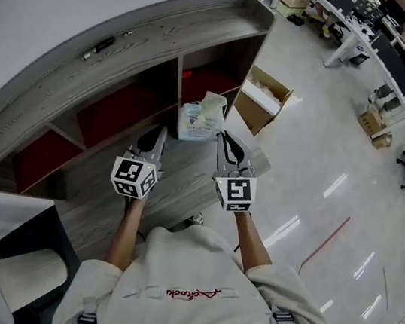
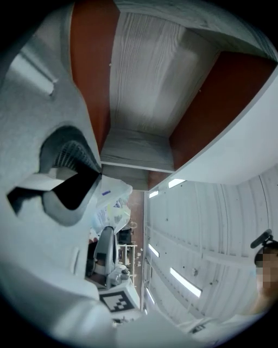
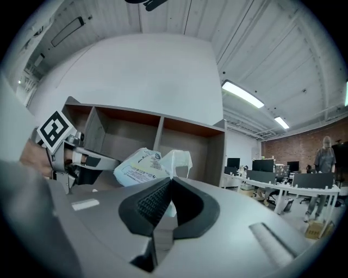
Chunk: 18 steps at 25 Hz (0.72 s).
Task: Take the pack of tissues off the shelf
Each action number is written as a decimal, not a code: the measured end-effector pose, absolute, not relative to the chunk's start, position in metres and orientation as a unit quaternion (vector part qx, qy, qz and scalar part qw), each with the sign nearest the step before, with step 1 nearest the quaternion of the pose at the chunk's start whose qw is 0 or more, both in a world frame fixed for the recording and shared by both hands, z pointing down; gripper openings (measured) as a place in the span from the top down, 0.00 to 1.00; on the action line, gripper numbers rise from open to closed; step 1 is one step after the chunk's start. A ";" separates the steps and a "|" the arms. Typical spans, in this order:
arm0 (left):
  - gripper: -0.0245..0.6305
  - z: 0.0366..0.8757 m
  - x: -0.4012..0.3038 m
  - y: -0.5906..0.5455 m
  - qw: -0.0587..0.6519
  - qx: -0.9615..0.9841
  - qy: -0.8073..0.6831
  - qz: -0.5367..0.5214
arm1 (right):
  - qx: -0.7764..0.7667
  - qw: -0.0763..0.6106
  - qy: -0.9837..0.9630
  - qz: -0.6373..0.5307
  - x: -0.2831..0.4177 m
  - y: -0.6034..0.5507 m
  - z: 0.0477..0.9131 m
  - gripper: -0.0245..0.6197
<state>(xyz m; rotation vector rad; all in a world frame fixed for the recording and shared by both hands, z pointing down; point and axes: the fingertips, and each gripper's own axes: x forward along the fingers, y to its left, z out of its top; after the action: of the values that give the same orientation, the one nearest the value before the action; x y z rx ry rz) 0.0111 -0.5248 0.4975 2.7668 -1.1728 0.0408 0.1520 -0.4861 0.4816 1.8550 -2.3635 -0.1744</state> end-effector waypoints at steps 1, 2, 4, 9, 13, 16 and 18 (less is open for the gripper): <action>0.96 0.498 0.016 -0.524 0.068 0.921 -0.384 0.015 | 0.621 0.067 -0.779 -0.056 0.158 -0.485 0.482 0.94; 0.96 0.499 0.020 -0.523 0.068 0.923 -0.379 0.015 | 0.627 0.067 -0.774 -0.055 0.163 -0.483 0.483 0.94; 0.96 0.499 0.027 -0.522 0.068 0.926 -0.372 0.017 | 0.635 0.068 -0.768 -0.054 0.171 -0.482 0.482 0.94; 0.96 0.499 0.033 -0.522 0.068 0.929 -0.364 0.020 | 0.646 0.071 -0.758 -0.050 0.183 -0.480 0.484 0.94; 0.96 0.500 0.036 -0.524 0.069 0.930 -0.360 0.021 | 0.650 0.071 -0.755 -0.049 0.186 -0.480 0.485 0.94; 0.96 0.503 0.038 -0.523 0.070 0.931 -0.357 0.024 | 0.651 0.071 -0.754 -0.048 0.186 -0.480 0.486 0.94; 0.96 0.504 0.040 -0.523 0.069 0.932 -0.355 0.025 | 0.651 0.072 -0.754 -0.047 0.187 -0.479 0.487 0.94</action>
<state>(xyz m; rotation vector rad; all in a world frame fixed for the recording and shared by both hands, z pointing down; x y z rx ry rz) 0.0402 -0.5229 0.5035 2.8051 -1.0687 0.0750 0.1867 -0.4792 0.4869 1.9577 -2.2665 -0.1401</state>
